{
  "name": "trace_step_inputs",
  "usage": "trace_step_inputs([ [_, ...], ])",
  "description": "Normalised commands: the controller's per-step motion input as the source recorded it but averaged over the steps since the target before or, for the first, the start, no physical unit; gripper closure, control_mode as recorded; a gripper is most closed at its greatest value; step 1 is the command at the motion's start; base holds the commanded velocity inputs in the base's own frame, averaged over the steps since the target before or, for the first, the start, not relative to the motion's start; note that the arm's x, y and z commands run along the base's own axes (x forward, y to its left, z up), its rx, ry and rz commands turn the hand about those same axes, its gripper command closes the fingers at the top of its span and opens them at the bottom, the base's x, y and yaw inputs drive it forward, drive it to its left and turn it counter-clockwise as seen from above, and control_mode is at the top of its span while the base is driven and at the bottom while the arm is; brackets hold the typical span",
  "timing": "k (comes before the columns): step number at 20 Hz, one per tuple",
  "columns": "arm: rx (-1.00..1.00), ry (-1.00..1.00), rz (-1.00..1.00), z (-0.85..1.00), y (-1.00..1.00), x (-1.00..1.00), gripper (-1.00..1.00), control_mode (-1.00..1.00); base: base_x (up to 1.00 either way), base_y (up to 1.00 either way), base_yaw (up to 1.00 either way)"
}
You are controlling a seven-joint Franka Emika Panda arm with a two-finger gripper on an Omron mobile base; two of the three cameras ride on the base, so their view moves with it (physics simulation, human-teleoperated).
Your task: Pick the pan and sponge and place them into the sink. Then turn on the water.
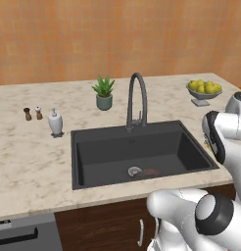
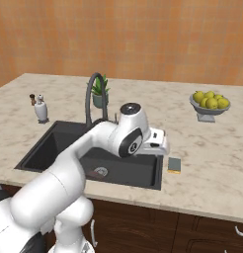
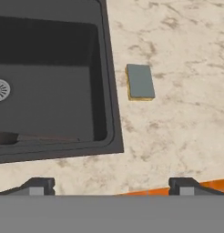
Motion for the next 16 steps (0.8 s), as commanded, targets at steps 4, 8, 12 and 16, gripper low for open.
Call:
trace_step_inputs([
  [4, 0.0, 0.03, 0.0, -0.34, -0.01, 0.13, -1.0, -1.0, 0.0, 0.0, 0.0],
  [8, 0.0, -0.01, 0.04, -0.21, -0.17, 0.21, -1.0, -1.0, 0.0, 0.0, 0.0],
  [12, 0.0, -0.02, 0.02, -0.08, -0.28, 0.2, -1.0, -1.0, 0.0, 0.0, 0.0],
  [16, 0.0, -0.04, 0.01, -0.09, -0.32, 0.2, -1.0, -1.0, 0.0, 0.0, 0.0],
])
